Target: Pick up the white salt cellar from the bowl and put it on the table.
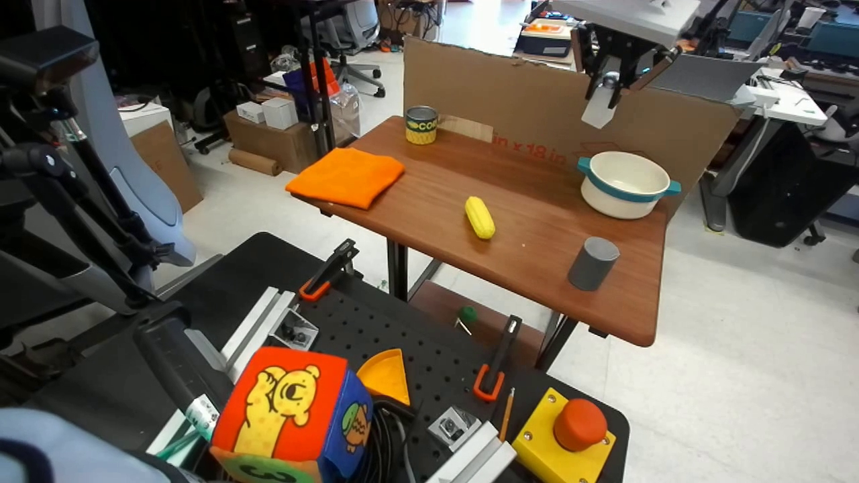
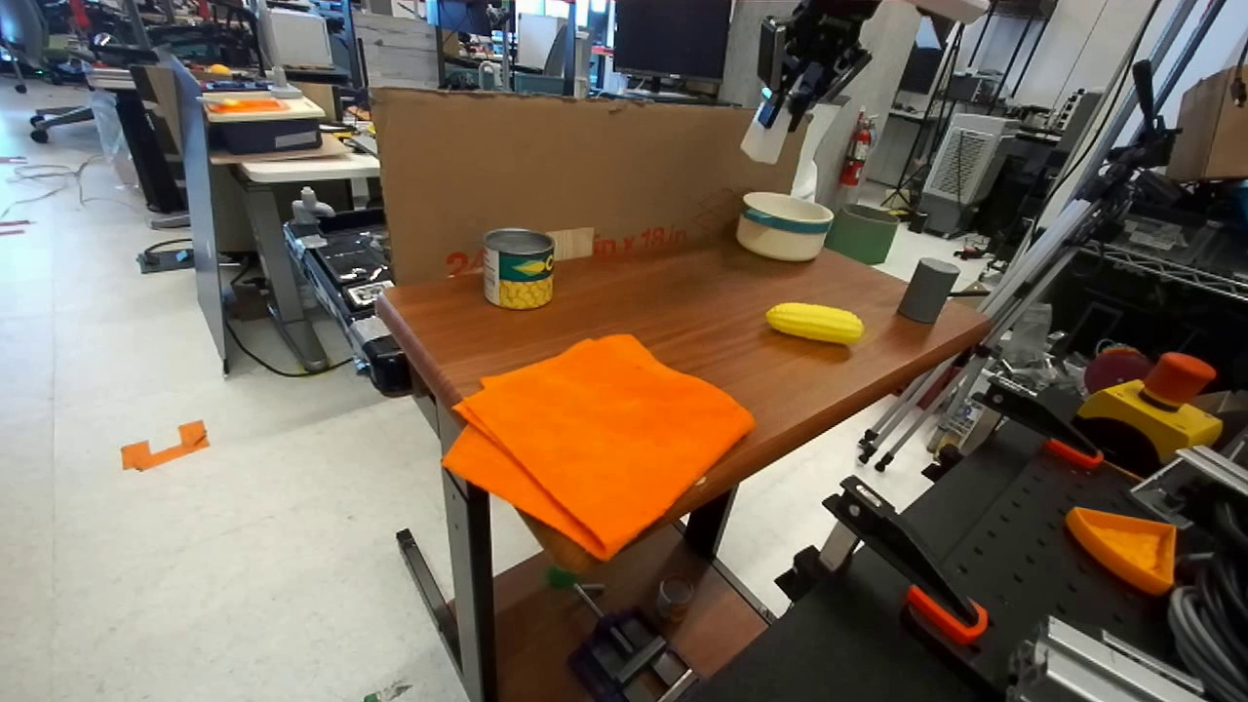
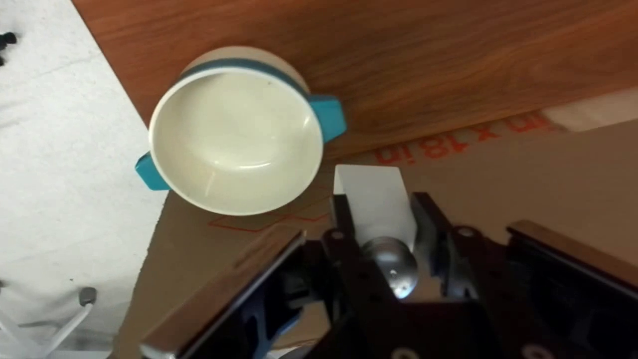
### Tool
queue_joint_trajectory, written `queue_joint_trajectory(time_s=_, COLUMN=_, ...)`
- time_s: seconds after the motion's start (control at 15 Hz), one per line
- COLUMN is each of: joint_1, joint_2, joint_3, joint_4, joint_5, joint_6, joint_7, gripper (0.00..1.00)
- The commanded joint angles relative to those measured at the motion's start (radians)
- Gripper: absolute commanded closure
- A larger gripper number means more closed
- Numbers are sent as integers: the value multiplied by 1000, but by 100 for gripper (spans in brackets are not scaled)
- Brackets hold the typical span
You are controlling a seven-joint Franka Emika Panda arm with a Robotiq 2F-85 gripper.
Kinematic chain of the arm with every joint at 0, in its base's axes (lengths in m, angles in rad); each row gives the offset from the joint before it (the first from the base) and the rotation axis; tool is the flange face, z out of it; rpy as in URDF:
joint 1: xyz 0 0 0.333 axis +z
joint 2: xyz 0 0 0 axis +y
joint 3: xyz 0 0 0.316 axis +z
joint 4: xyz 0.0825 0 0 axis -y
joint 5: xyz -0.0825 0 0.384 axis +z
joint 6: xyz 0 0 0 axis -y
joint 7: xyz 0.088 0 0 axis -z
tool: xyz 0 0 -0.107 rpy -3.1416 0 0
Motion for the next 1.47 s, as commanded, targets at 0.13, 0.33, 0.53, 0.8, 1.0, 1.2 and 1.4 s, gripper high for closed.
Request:
queue_joint_trajectory(time_s=0.13, joint_1=18, joint_2=-199, joint_3=84, joint_4=-256, joint_5=94, joint_6=22, joint_7=-188, gripper=83)
queue_joint_trajectory(time_s=0.33, joint_1=68, joint_2=-165, joint_3=94, joint_4=-233, joint_5=63, joint_6=9, joint_7=-139, gripper=83)
queue_joint_trajectory(time_s=0.53, joint_1=110, joint_2=-93, joint_3=81, joint_4=-172, joint_5=17, joint_6=2, joint_7=-60, gripper=83)
queue_joint_trajectory(time_s=0.8, joint_1=155, joint_2=42, joint_3=43, joint_4=-60, joint_5=-80, joint_6=-17, joint_7=71, gripper=83)
queue_joint_trajectory(time_s=1.0, joint_1=195, joint_2=153, joint_3=5, joint_4=37, joint_5=-155, joint_6=-31, joint_7=161, gripper=83)
queue_joint_trajectory(time_s=1.2, joint_1=227, joint_2=236, joint_3=-13, joint_4=116, joint_5=-170, joint_6=-53, joint_7=207, gripper=83)
queue_joint_trajectory(time_s=1.4, joint_1=257, joint_2=277, joint_3=-28, joint_4=155, joint_5=-176, joint_6=-80, joint_7=232, gripper=54)
